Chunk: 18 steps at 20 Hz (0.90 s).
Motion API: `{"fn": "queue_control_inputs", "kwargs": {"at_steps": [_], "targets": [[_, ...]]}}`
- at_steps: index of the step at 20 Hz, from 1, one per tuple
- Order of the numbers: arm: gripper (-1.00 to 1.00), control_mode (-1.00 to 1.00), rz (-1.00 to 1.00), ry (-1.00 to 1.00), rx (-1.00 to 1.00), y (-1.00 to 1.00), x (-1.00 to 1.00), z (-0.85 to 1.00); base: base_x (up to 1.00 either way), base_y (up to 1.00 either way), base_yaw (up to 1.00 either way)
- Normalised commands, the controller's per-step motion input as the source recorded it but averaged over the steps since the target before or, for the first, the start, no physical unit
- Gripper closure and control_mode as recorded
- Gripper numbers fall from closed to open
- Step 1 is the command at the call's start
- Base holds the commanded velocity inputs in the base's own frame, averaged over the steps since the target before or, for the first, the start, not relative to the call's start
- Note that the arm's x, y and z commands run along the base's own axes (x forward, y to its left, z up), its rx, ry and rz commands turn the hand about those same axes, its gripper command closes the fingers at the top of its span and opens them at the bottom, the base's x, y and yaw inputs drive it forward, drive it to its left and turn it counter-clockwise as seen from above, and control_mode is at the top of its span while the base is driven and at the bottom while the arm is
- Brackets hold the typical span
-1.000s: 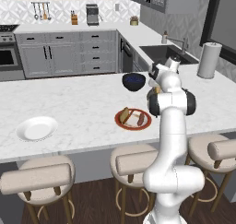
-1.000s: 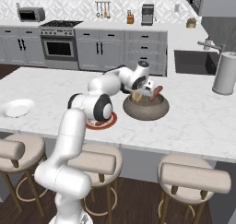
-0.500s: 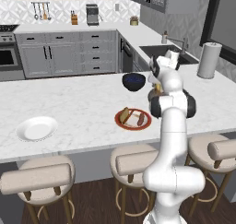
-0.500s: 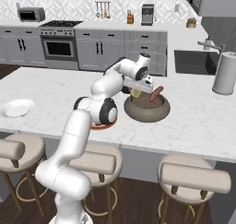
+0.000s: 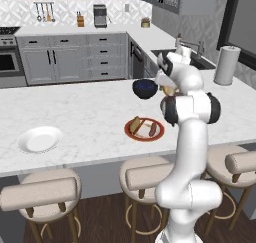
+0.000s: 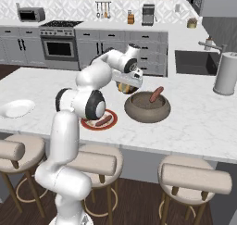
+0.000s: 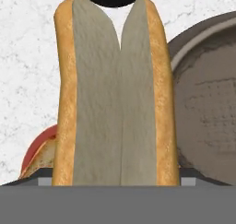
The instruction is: Place one bun and one sausage from the bowl on each plate.
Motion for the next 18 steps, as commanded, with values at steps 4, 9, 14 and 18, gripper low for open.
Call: {"fn": "queue_control_inputs", "kwargs": {"at_steps": [4,9,14,18], "targets": [[1.0,-1.0,0.0,-0.38,-0.12,0.9,-1.0,0.0,0.0,0.0,0.0],[1.0,-1.0,0.0,-0.09,-0.01,0.44,-1.0,0.25,0.0,0.0,0.0],[1.0,-1.0,0.0,0.05,0.0,0.17,-1.0,0.48,0.0,0.0,0.0],[1.0,-1.0,0.0,0.21,0.0,0.16,-0.48,0.34,0.0,0.0,0.0]]}}
